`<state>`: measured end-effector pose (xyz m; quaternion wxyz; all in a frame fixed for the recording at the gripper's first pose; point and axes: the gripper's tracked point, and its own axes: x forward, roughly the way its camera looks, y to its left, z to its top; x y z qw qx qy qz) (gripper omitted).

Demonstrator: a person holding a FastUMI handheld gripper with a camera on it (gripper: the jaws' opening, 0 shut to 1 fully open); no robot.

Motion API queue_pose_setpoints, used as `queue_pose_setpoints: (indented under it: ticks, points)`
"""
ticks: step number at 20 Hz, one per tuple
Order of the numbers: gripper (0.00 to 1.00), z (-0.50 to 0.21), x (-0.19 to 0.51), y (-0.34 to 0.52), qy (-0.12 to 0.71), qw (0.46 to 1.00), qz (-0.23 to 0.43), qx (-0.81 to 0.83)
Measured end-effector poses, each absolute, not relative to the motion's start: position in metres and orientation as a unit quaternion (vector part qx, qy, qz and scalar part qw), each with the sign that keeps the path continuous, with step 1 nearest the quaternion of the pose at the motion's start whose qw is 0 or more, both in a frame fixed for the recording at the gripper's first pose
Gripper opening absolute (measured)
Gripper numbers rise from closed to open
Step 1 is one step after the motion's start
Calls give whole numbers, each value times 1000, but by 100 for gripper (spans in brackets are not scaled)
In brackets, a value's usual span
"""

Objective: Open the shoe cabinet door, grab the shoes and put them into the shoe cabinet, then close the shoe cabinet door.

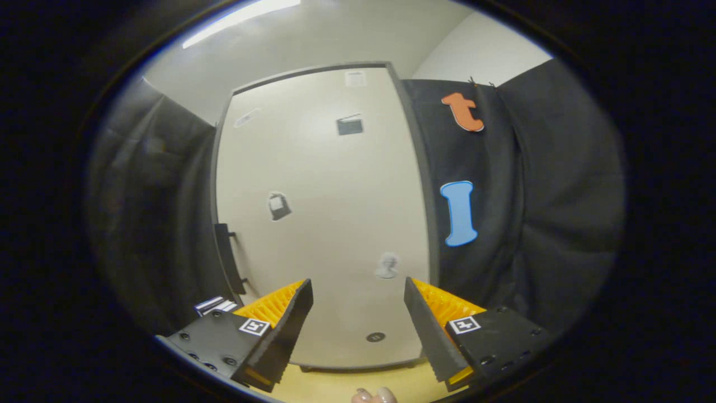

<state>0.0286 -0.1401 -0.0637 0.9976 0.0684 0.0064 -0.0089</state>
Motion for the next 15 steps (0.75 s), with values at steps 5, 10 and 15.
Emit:
queue_pose_setpoints:
  ticks: [5, 10, 15]
  points:
    - [98, -96, 16, -279, -28, 998, 37, 53]
    - [98, -201, 33, -407, 2, 999, 34, 11]
    - [98, -339, 69, -506, 36, 999, 11, 25]
